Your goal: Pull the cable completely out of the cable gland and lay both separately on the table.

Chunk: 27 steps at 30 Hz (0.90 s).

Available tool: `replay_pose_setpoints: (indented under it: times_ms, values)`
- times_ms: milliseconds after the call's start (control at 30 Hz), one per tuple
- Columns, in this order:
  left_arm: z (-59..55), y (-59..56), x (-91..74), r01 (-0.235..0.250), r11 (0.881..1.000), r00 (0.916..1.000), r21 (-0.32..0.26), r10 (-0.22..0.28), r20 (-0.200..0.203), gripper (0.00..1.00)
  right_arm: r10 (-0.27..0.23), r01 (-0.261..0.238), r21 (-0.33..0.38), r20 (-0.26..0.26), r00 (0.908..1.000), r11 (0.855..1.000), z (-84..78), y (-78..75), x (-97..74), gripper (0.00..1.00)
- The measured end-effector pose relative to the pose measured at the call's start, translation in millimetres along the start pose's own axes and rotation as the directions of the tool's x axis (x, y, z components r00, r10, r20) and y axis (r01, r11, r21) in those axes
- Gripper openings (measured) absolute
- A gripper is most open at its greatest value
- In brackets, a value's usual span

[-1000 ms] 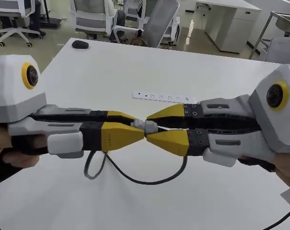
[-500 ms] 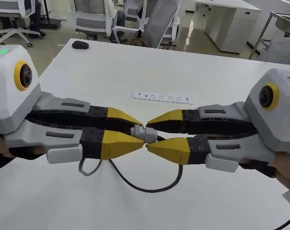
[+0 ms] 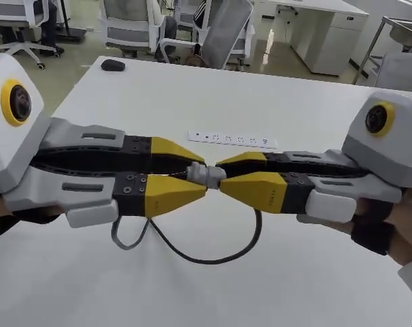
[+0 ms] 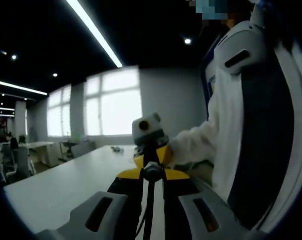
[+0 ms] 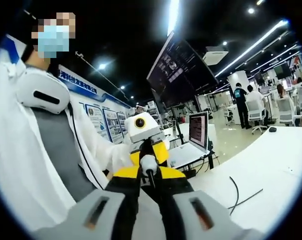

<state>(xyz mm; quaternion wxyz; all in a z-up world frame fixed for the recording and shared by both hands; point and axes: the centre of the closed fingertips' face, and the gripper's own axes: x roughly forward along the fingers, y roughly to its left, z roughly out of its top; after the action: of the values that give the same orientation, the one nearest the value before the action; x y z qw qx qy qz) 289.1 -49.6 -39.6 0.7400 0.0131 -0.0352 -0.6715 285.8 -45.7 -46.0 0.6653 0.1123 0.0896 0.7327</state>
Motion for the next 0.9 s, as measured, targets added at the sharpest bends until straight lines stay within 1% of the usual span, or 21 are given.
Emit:
replay_pose_setpoints:
  times_ms: [67,133,200,267,300,367,400,433,500,533,567,600,633,667,700,733,767,800,833,867,900]
  values:
    - [-0.9,-0.6,1.3,0.003,1.0,1.0,-0.003,-0.003,0.002,0.16,-0.001,0.001,0.001,0.01,1.0,1.0,0.9,0.3,0.4,0.12]
    - [-1.5,-0.2,0.7,0.003,1.0,1.0,-0.011,-0.003,0.004,0.16,0.0,0.0,0.017,0.009,1.0,1.0,0.1,0.8,0.1,0.12]
    - [-1.8,0.1,0.7,0.003,1.0,1.0,-0.022,-0.003,0.007,0.16,-0.001,0.001,0.003,0.01,0.9999,1.0,-0.9,2.4,-0.3,0.11]
    - [-3.6,1.8,0.5,0.002,0.998,1.0,-0.061,-0.001,0.005,0.16,-0.007,0.007,-0.032,0.005,1.0,0.999,-1.6,2.5,-0.4,0.11]
    - [-4.4,3.1,0.5,-0.001,0.995,1.0,-0.101,0.002,0.008,0.15,-0.013,0.013,-0.063,0.001,0.9999,0.998,-1.8,2.1,-0.6,0.11]
    - [-4.7,5.2,0.1,-0.003,0.99,0.9998,-0.142,0.005,0.019,0.15,-0.021,0.021,-0.094,0.002,0.9998,0.995,-1.4,2.0,-0.1,0.11]
    - [-4.5,7.6,-0.3,-0.008,0.985,0.9995,-0.172,0.014,0.03,0.15,-0.024,0.024,-0.102,0.003,0.9997,0.994,-1.0,1.3,0.1,0.11]
    - [-4.4,8.1,-0.4,-0.008,0.98,0.9992,-0.199,0.016,0.036,0.15,-0.033,0.033,-0.13,0.004,0.9995,0.991,-0.4,0.5,0.2,0.11]
    - [-3.7,9.2,-1.1,0.002,0.966,0.9983,-0.258,0.013,0.057,0.15,-0.039,0.039,-0.204,0.004,0.9992,0.978,0.9,0.1,0.6,0.1]
    - [-4.6,10.7,-1.7,0.004,0.958,0.9978,-0.287,0.015,0.064,0.15,-0.049,0.046,-0.249,-0.004,0.9988,0.967,0.6,-0.2,1.1,0.1]
    - [-5.4,11.2,-2.2,0.008,0.95,0.9974,-0.311,0.014,0.07,0.15,-0.052,0.047,-0.279,-0.011,0.9986,0.959,0.4,-0.2,1.5,0.1]
    - [-6.6,11.5,-2.5,0.011,0.943,0.9974,-0.332,0.013,0.071,0.15,-0.054,0.044,-0.318,-0.025,0.9982,0.947,-0.8,0.0,2.1,0.1]
    - [-8.0,12.8,-3.2,0.013,0.937,0.997,-0.348,0.014,0.076,0.15,-0.056,0.042,-0.34,-0.029,0.998,0.939,-1.2,0.1,2.3,0.1]
    - [-8.5,13.2,-3.3,0.013,0.936,0.997,-0.352,0.014,0.076,0.15,-0.056,0.04,-0.357,-0.034,0.9979,0.933,-2.0,0.3,2.5,0.1]
    - [-10.9,14.3,-3.5,0.01,0.929,0.9973,-0.369,0.018,0.071,0.15,-0.063,0.043,-0.386,-0.039,0.9973,0.922,-3.0,-0.9,2.5,0.1]
    - [-12.0,14.6,-3.3,0.007,0.926,0.9975,-0.378,0.02,0.068,0.15,-0.068,0.043,-0.419,-0.045,0.9967,0.907,-4.5,-1.9,2.2,0.1]
    - [-14.3,14.8,-3.1,0.003,0.913,0.998,-0.408,0.023,0.059,0.15,-0.072,0.042,-0.442,-0.051,0.9961,0.896,-5.6,-2.1,2.1,0.1]
    - [-15.8,14.8,-3.1,0.005,0.903,0.9983,-0.429,0.02,0.054,0.15,-0.077,0.038,-0.48,-0.062,0.9951,0.877,-7.9,-2.5,2.1,0.11]
    - [-16.8,14.7,-2.9,0.006,0.898,0.9985,-0.439,0.019,0.052,0.15,-0.079,0.035,-0.495,-0.068,0.9945,0.868,-9.1,-2.2,2.1,0.11]
    - [-17.7,15.2,-2.8,0.005,0.899,0.9985,-0.439,0.02,0.052,0.15,-0.081,0.034,-0.501,-0.073,0.9941,0.865,-10.2,-2.1,2.4,0.11]
    - [-19.0,14.7,-2.8,0.003,0.896,0.9985,-0.443,0.021,0.05,0.15,-0.082,0.031,-0.51,-0.078,0.9935,0.86,-11.8,-1.9,2.6,0.11]
